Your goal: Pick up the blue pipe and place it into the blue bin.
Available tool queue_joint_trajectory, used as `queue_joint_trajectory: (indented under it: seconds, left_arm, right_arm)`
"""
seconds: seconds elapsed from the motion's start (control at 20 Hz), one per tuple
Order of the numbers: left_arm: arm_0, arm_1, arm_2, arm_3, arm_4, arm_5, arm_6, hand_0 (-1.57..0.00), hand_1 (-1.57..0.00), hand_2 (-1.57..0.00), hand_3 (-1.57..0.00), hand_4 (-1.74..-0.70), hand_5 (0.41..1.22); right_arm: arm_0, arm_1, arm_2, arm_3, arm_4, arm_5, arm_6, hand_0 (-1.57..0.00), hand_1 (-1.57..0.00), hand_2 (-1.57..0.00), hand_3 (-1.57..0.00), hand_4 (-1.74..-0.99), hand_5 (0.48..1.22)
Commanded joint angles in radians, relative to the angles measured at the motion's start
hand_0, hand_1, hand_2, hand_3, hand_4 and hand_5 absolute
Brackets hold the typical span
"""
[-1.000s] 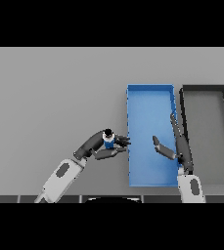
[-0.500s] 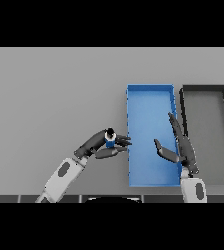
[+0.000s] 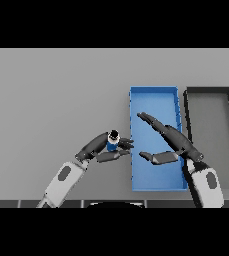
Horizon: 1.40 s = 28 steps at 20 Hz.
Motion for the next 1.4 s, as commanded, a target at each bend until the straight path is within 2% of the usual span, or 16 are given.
queue_joint_trajectory:
  seconds: [0.0,0.05,0.2,0.35,0.45,0.6,0.75,0.9,0.95,1.0,1.05,1.15,1.2,1.25,1.3,1.35]
  left_arm:
    - [0.006,-0.008,-0.002,0.007,-0.006,0.001,0.005,-1.57,-1.57,-1.57,-1.57,-1.47,1.221]
    - [0.011,-0.013,-0.004,0.007,-0.015,0.002,0.002,-1.57,-1.57,-1.57,-1.57,-1.47,1.221]
    - [0.015,-0.011,0.002,0.01,-0.031,-0.009,-0.022,-1.57,-1.57,-1.57,-1.57,-1.47,1.221]
    - [0.012,-0.019,0.014,0.018,-0.029,-0.025,-0.04,-1.57,-1.57,-1.57,-1.57,-1.47,1.221]
    - [0.002,-0.032,0.022,0.025,-0.023,-0.034,-0.022,-1.57,-1.57,-1.57,-1.57,-1.46,1.221]
    - [-0.004,-0.04,0.038,0.046,0.001,-0.068,-0.007,-1.57,-1.57,-1.57,-1.57,-1.47,1.221]
    - [0.004,-0.035,0.045,0.023,-0.019,-0.063,0.002,-1.57,-1.57,-1.57,-1.57,-1.47,1.221]
    - [0.01,-0.042,0.045,0.027,-0.049,-0.062,0.012,-1.57,-1.57,-1.57,-1.57,-1.47,1.221]
    - [0.011,-0.044,0.048,0.036,-0.053,-0.065,0.007,-1.57,-1.57,-1.57,-1.57,-1.46,1.221]
    - [0.015,-0.052,0.046,0.036,-0.053,-0.069,0.0,-1.57,-1.57,-1.57,-1.57,-1.52,1.221]
    - [0.008,-0.051,0.048,0.027,-0.049,-0.075,0.038,-1.57,-1.57,-1.57,-1.57,-1.56,1.221]
    - [0.019,-0.046,0.042,0.018,-0.068,-0.071,0.057,-1.57,-1.57,-1.57,-1.57,-1.62,1.221]
    - [0.025,-0.045,0.045,0.016,-0.066,-0.068,0.058,-1.57,-1.57,-1.57,-1.57,-1.64,1.221]
    - [0.019,-0.049,0.057,0.019,-0.056,-0.076,0.057,-1.57,-1.57,-1.57,-1.51,-1.66,1.221]
    - [0.029,-0.061,0.061,0.019,-0.042,-0.084,0.056,-1.57,-1.57,-1.57,-1.52,-1.68,1.221]
    - [0.026,-0.07,0.073,0.028,-0.027,-0.101,0.046,-1.57,-1.57,-1.57,-1.53,-1.69,1.221]
  right_arm:
    - [-0.034,-0.014,0.014,-0.003,0.0,0.011,0.031,0.0,0.0,-0.08,0.0,-1.281,0.558]
    - [-0.075,-0.015,0.026,0.009,-0.006,0.019,0.053,0.0,0.0,-0.07,0.0,-1.291,0.558]
    - [-0.155,0.01,0.076,0.034,-0.01,0.051,0.069,0.0,0.0,-0.04,0.0,-1.302,0.559]
    - [-0.217,0.041,0.116,0.062,-0.044,0.072,0.115,0.0,0.0,-0.04,0.0,-1.282,0.555]
    - [-0.26,0.065,0.145,0.084,-0.026,0.087,0.117,0.0,0.0,-0.05,0.0,-1.253,0.554]
    - [-0.338,0.092,0.171,0.119,-0.014,0.094,0.152,-0.01,-0.02,-0.07,0.0,-1.223,0.54]
    - [-0.393,0.114,0.18,0.174,-0.009,0.112,0.169,-0.02,-0.03,-0.08,0.0,-1.186,0.521]
    - [-0.421,0.142,0.204,0.216,0.007,0.135,0.165,-0.07,-0.11,-0.17,-0.04,-1.204,0.497]
    - [-0.441,0.139,0.199,0.232,0.009,0.143,0.17,-0.17,-0.22,-0.26,-0.13,-1.233,0.487]
    - [-0.455,0.148,0.204,0.242,0.011,0.148,0.166,-0.32,-0.36,-0.38,-0.24,-1.278,0.485]
    - [-0.454,0.158,0.211,0.243,0.005,0.151,0.155,-0.51,-0.53,-0.54,-0.4,-1.331,0.489]
    - [-0.461,0.171,0.216,0.259,0.013,0.152,0.151,-0.88,-0.88,-0.91,-0.76,-1.467,0.518]
    - [-0.471,0.178,0.212,0.27,-0.001,0.151,0.165,-1.01,-1.02,-1.04,-0.87,-1.514,0.55]
    - [-0.465,0.187,0.216,0.267,-0.014,0.146,0.16,-1.13,-1.13,-1.15,-0.95,-1.551,0.596]
    - [-0.464,0.191,0.218,0.272,-0.024,0.142,0.153,-1.22,-1.22,-1.23,-1.02,-1.581,0.65]
    - [-0.455,0.192,0.218,0.265,-0.044,0.132,0.15,-1.29,-1.29,-1.3,-1.1,-1.606,0.765]
